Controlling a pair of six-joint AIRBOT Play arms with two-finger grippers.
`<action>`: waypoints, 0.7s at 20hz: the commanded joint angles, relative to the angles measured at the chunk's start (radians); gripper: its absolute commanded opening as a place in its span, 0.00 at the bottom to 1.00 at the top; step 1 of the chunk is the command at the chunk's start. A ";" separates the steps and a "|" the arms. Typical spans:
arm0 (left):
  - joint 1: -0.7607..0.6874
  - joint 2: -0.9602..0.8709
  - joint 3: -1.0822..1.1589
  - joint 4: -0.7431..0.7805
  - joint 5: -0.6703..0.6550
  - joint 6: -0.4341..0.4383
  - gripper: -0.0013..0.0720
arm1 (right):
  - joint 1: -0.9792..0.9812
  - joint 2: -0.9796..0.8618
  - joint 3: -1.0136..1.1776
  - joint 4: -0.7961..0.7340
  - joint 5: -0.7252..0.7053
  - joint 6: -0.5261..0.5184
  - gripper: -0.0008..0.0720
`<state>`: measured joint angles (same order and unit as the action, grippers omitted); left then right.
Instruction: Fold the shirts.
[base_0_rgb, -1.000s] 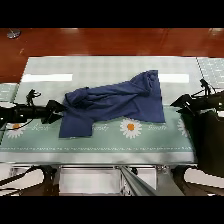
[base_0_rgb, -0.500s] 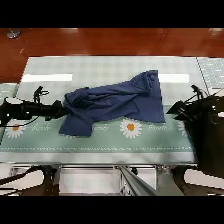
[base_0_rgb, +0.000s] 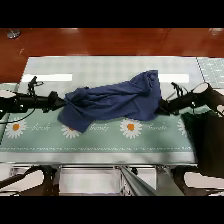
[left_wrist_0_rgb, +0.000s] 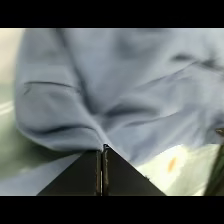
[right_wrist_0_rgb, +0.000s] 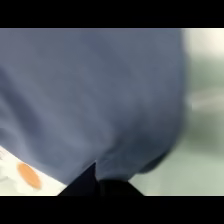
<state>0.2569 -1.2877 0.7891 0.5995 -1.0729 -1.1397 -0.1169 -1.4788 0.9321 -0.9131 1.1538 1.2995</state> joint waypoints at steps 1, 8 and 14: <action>0.000 0.066 0.098 -0.122 -0.005 0.006 0.05 | 0.046 0.000 0.177 0.067 0.051 -0.021 0.04; 0.000 0.238 0.663 -0.180 0.021 -0.036 0.04 | 0.033 0.012 1.196 -0.044 0.171 0.142 0.04; 0.001 0.352 1.103 0.082 0.052 -0.161 0.04 | 0.032 0.361 1.187 -0.103 0.109 0.100 0.04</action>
<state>0.2569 -0.9909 1.6978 0.5171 -1.0412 -1.2224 -0.0849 -1.2739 2.1098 -0.9653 1.2819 1.4178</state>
